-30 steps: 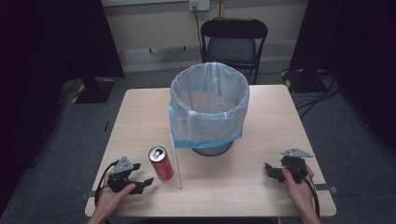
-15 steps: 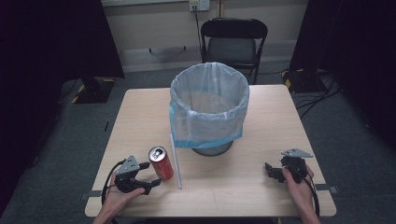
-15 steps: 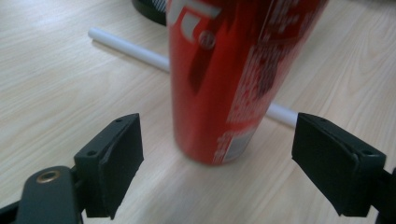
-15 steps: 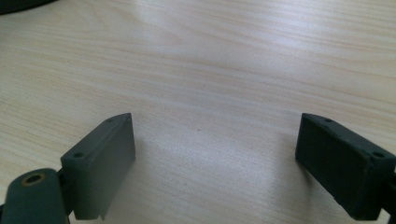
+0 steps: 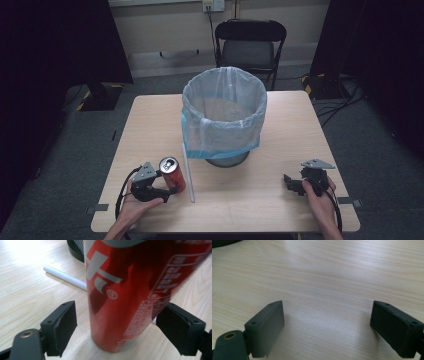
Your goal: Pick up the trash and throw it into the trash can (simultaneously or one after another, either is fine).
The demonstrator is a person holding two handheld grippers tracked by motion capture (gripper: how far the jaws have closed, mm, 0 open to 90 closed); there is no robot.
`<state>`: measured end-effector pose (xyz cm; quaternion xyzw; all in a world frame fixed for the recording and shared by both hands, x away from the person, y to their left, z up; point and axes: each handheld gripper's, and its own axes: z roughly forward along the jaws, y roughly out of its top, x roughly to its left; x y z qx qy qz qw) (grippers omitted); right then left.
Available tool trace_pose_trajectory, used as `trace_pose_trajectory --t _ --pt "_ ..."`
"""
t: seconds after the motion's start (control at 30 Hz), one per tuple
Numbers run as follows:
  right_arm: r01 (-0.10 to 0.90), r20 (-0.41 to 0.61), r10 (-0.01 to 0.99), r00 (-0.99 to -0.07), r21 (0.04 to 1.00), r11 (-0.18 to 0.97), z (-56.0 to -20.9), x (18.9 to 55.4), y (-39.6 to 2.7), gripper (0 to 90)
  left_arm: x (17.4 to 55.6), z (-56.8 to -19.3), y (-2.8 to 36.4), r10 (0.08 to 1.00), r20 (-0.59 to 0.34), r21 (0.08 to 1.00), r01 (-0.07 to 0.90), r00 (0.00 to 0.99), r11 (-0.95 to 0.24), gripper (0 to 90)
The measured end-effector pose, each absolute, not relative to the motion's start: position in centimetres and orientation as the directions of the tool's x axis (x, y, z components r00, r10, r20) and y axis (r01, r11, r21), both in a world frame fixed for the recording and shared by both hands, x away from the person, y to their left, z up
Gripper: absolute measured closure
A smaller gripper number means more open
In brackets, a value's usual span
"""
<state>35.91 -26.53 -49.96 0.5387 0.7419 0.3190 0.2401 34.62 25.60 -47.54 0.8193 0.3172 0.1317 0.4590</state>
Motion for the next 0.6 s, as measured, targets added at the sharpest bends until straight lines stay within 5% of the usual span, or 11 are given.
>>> trace_pose_trajectory --t 0.6 --pt "0.646 -0.013 0.952 -0.304 0.732 0.216 -49.96 35.91 -26.54 11.1 34.77 -47.96 24.85 0.639 -0.057 0.843 0.380 0.767 -0.382 33.4"
